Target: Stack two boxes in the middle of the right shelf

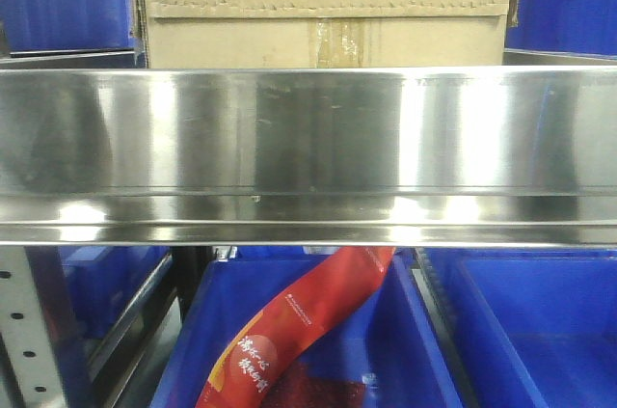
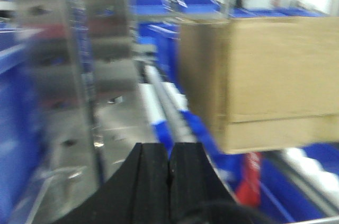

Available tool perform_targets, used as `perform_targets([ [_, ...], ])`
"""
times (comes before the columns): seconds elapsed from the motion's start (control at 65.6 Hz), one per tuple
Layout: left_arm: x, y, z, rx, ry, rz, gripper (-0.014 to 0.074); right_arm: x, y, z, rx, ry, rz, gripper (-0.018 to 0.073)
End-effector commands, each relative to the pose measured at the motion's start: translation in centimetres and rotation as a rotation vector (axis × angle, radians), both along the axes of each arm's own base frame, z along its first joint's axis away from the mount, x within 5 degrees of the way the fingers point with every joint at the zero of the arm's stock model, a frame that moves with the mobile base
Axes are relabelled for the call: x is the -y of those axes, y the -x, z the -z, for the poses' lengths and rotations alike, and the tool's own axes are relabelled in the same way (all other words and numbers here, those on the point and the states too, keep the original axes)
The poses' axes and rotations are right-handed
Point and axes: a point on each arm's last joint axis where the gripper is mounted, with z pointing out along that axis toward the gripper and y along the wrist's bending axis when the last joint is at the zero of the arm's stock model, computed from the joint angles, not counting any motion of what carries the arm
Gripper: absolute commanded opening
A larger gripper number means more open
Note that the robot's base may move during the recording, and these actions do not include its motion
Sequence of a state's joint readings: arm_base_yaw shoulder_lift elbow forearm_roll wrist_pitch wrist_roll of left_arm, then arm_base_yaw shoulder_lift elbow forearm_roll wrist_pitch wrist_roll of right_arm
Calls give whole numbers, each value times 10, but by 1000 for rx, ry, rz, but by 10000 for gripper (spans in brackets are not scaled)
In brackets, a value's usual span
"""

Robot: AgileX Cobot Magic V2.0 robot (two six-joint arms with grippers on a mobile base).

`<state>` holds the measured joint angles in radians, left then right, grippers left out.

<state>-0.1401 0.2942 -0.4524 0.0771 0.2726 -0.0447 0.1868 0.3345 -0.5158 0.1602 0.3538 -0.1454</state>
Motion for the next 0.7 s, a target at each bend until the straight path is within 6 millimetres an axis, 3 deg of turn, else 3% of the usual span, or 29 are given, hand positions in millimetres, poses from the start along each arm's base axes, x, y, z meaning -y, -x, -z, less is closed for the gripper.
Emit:
perform_targets([
  [0.0, -4, 4, 14, 46, 24, -57, -111, 1, 1, -2, 30, 3, 11, -153],
  [0.32, -9, 12, 104, 149, 27, -144, -111, 1, 1, -2, 30, 3, 11, -153],
  [0.366, -9, 14, 102, 178, 29, -143, -111, 1, 1, -2, 30, 3, 11, -153],
  [0.427, -10, 13, 112, 72, 24, -148, -111, 1, 1, -2, 30, 3, 11, -153],
  [0.686, -10, 13, 112, 76, 24, -148, -111, 1, 1, -2, 30, 3, 11, -153],
])
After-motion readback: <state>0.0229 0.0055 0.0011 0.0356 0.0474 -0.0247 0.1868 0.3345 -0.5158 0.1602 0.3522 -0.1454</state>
